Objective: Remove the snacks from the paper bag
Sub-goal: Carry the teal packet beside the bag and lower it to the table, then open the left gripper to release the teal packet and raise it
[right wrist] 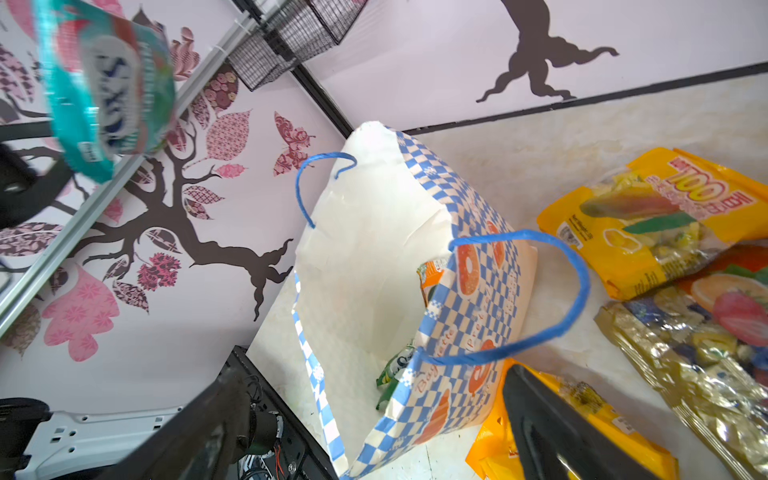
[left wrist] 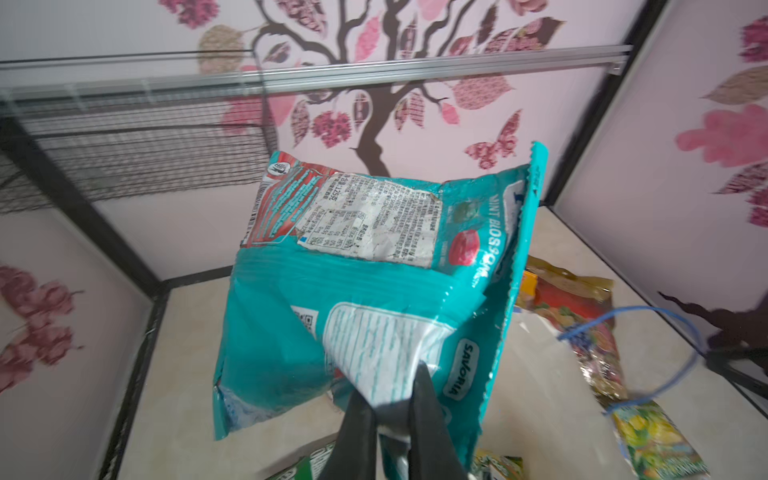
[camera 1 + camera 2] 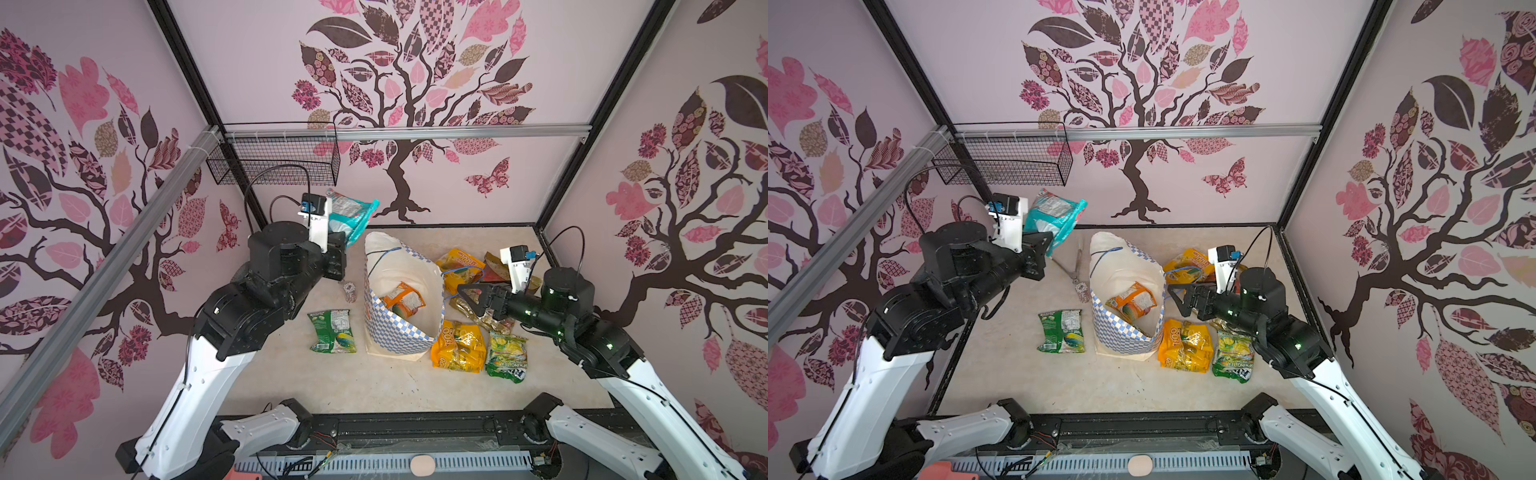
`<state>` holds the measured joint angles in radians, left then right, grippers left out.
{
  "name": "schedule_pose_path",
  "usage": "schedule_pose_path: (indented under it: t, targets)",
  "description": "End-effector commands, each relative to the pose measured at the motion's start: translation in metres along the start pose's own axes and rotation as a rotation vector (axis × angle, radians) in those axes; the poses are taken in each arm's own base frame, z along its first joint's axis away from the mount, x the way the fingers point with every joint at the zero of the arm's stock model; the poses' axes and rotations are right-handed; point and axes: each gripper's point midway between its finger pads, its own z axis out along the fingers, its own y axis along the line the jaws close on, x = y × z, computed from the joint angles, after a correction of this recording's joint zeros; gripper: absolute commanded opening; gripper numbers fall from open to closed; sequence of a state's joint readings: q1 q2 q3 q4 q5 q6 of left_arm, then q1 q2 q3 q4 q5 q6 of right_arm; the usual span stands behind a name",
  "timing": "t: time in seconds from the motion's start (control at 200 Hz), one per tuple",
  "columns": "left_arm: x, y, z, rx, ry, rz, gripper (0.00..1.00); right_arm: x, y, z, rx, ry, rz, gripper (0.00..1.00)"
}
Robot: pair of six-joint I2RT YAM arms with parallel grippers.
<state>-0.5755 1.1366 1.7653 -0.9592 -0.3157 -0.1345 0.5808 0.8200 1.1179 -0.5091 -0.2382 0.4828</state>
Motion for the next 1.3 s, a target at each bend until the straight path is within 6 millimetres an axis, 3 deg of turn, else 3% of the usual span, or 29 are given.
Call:
schedule_pose_path:
  t: [0.0,0.15,0.245,0.315,0.435,0.58,0.78,0.89,1.11,1.21,1.291]
  targets:
    - [0.004,0.019,0.006,-0.035,0.023,-0.046,0.00,0.000,0.037,-0.003,-0.063,0.036,-0.127,1.00]
    - [0.034,0.069,0.040,-0.108,0.108,-0.154,0.00,0.027,0.098,0.002,-0.068,0.068,-0.394,1.00]
    - [0.064,0.104,0.070,-0.130,0.161,-0.261,0.00,0.049,0.120,0.015,-0.071,0.135,-0.507,1.00]
    - [0.089,0.123,0.093,-0.173,0.220,-0.296,0.00,0.064,0.122,0.031,-0.063,0.195,-0.534,1.00]
    - [0.128,0.135,0.133,-0.201,0.301,-0.328,0.00,0.082,0.120,0.047,-0.060,0.232,-0.555,1.00]
    - [0.175,0.160,0.174,-0.275,0.396,-0.370,0.00,0.097,0.115,0.055,-0.066,0.256,-0.547,1.00]
    - [0.219,0.178,0.223,-0.257,0.484,-0.489,0.00,0.110,0.102,0.060,-0.025,0.287,-0.542,1.00]
    - [0.243,0.179,0.235,-0.254,0.552,-0.522,0.00,0.109,0.101,0.057,-0.032,0.274,-0.534,1.00]
    - [0.291,0.175,0.241,-0.260,0.671,-0.547,0.00,0.102,0.103,0.050,-0.060,0.223,-0.500,1.00]
    - [0.297,0.171,0.241,-0.241,0.704,-0.557,0.00,0.098,0.096,0.048,-0.023,0.212,-0.498,1.00]
    - [0.293,0.169,0.239,-0.230,0.696,-0.556,0.11,0.095,0.085,0.047,0.037,0.202,-0.487,1.00]
